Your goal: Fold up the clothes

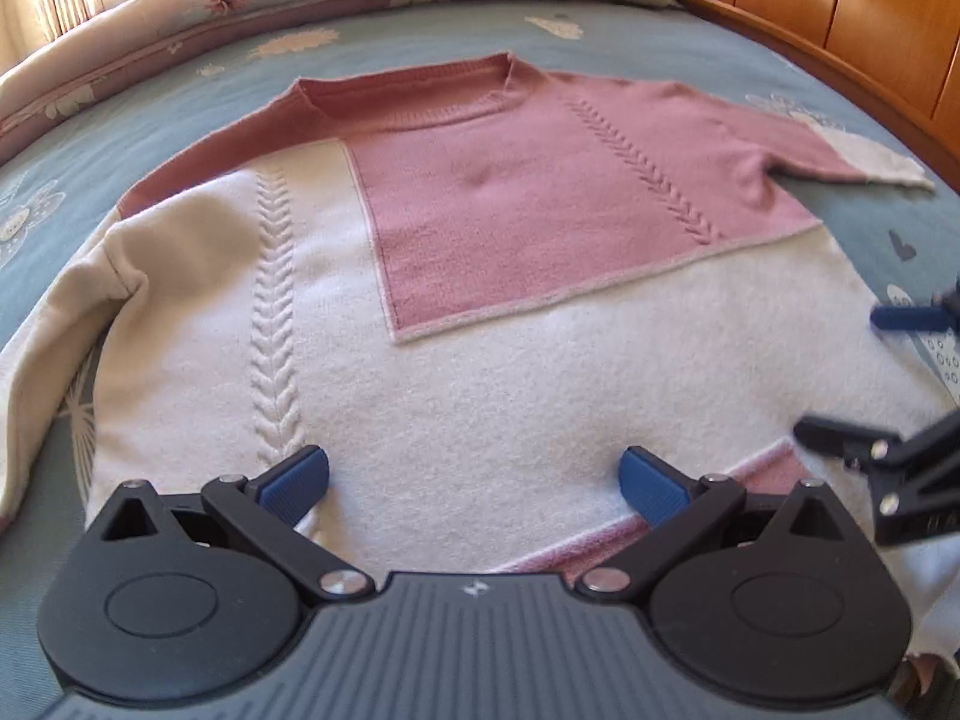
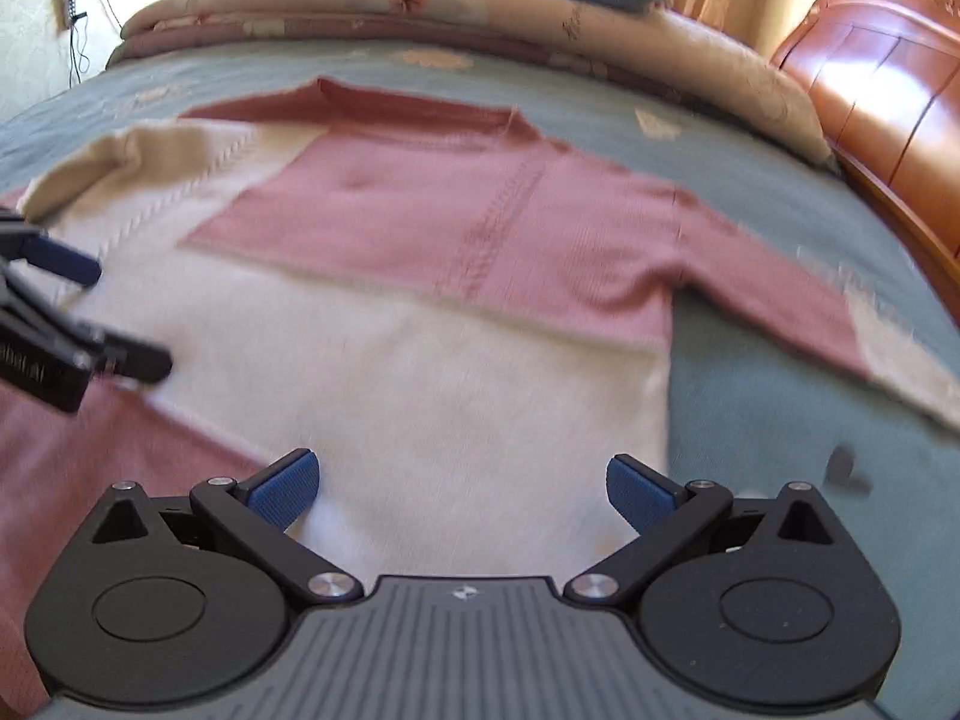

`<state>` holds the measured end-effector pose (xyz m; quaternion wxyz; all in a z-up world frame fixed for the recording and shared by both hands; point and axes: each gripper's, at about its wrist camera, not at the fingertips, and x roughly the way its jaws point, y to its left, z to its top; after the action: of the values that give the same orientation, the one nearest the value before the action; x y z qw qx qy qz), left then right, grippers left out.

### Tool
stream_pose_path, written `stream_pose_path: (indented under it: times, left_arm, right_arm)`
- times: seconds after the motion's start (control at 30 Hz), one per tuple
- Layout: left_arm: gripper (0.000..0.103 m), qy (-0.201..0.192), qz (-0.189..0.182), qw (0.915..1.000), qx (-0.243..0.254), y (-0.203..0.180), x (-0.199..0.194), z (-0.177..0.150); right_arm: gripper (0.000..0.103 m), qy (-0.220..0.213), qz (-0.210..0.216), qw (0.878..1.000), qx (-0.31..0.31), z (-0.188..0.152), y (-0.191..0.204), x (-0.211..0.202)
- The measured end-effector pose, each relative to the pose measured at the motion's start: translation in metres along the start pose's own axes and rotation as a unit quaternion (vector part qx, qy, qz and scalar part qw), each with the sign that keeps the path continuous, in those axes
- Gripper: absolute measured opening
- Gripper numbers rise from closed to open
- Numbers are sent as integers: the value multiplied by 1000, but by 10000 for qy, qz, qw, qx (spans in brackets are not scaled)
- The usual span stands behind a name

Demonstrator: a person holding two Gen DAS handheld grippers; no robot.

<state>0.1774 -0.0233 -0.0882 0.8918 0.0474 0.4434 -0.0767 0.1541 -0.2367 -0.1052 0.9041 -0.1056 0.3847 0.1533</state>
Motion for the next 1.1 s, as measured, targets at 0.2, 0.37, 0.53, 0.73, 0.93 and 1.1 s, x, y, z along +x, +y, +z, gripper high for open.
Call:
stream_pose_path:
  times: [0.2, 0.37, 0.53, 0.73, 0.93, 1.1]
  left_arm:
    - [103, 29, -44, 9999, -113, 3, 2, 0]
    - [103, -75, -32, 9997, -240, 3, 3, -3]
    - [103, -125, 8, 9995, -304, 3, 4, -4]
    - [103, -162, 37, 9991, -393, 2, 4, -4]
    - [103, -244, 50, 9987, -453, 3, 5, -6]
    - [103, -323, 97, 9982, -495, 1, 5, -7]
  right_arm:
    - [103, -259, 146, 9979, 583, -12, -11, -1]
    - [103, -246, 127, 9978, 601, -11, -10, 0]
    - [103, -278, 120, 9976, 620, -12, -10, 1]
    - [103, -266, 81, 9975, 650, -11, -9, 2]
    - [103, -359, 39, 9969, 701, -13, -8, 2]
    - [103, -501, 79, 9962, 712, -17, -9, 0]
